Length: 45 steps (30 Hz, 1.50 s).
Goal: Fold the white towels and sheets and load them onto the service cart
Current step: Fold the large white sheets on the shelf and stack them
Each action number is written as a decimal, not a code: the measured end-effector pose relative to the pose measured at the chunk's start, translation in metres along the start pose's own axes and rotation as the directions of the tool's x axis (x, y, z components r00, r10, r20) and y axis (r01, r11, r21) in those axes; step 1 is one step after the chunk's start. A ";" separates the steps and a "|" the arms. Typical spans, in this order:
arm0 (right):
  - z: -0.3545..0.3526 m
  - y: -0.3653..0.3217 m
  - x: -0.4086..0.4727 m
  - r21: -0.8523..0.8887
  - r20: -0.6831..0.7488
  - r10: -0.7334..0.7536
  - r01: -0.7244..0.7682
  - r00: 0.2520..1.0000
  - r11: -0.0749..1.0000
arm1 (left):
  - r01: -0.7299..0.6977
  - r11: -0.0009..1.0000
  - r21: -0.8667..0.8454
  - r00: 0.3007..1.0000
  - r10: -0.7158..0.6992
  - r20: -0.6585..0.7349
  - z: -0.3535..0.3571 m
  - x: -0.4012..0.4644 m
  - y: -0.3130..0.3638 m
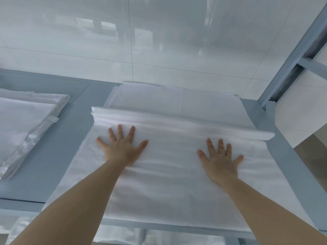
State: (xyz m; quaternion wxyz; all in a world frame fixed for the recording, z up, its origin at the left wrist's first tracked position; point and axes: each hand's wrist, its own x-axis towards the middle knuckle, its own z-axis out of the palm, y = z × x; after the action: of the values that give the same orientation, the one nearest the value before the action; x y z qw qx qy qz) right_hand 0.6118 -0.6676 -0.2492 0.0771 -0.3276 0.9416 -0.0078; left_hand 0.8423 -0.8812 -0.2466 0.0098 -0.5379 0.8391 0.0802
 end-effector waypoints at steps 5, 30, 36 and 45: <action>-0.010 -0.005 0.015 0.001 0.025 0.018 -0.018 1.000 1.000 | 0.002 1.000 -0.009 1.000 -0.003 -0.013 0.003 0.013 0.003; 0.016 -0.047 -0.088 0.008 -0.015 -0.058 0.058 0.998 0.998 | -0.515 0.853 -0.084 0.857 0.515 -0.028 0.007 -0.068 0.093; 0.015 -0.043 -0.088 0.006 -0.033 -0.071 0.071 0.997 0.997 | -0.373 0.928 -0.007 0.927 0.373 0.036 0.022 -0.099 0.083; 0.014 -0.043 -0.088 0.007 -0.006 -0.056 0.056 0.998 0.998 | -0.018 0.999 0.038 1.000 0.018 -0.002 0.006 -0.097 -0.071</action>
State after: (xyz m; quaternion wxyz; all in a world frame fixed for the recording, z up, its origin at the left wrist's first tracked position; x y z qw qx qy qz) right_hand 0.7082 -0.6469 -0.2476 0.0750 -0.3535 0.9323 -0.0143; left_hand 0.9466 -0.8220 -0.2509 0.0184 -0.5301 0.8453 0.0636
